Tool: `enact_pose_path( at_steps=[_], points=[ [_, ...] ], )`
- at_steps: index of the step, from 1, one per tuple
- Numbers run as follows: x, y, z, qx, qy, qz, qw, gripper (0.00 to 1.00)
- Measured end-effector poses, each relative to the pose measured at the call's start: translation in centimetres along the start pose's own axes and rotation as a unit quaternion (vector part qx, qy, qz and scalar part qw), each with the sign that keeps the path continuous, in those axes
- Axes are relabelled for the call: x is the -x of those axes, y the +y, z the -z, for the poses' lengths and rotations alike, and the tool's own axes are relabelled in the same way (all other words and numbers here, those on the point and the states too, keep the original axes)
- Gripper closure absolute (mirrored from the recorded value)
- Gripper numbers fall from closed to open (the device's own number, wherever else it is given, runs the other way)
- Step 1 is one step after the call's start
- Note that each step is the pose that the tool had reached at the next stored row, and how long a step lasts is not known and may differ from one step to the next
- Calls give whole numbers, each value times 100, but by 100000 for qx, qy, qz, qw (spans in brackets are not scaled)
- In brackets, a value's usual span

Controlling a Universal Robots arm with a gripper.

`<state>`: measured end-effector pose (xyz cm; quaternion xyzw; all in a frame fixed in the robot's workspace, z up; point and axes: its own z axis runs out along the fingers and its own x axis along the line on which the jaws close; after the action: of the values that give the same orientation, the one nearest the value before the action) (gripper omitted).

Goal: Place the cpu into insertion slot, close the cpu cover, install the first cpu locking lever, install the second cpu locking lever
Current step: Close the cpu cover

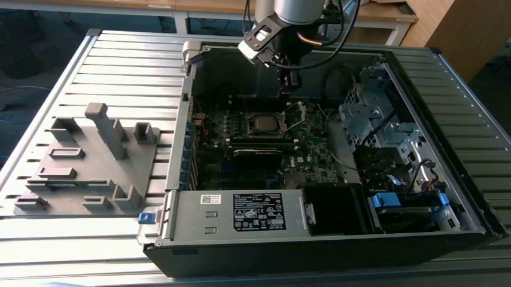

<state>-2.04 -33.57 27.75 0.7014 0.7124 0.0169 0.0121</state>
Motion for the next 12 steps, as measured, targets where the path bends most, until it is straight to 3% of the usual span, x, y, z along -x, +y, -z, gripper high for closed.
enact_pose_path(
  at_steps=[12],
  points=[
    [1, 79, -3, -2, -3, 2, 100000, 89]
  ],
)
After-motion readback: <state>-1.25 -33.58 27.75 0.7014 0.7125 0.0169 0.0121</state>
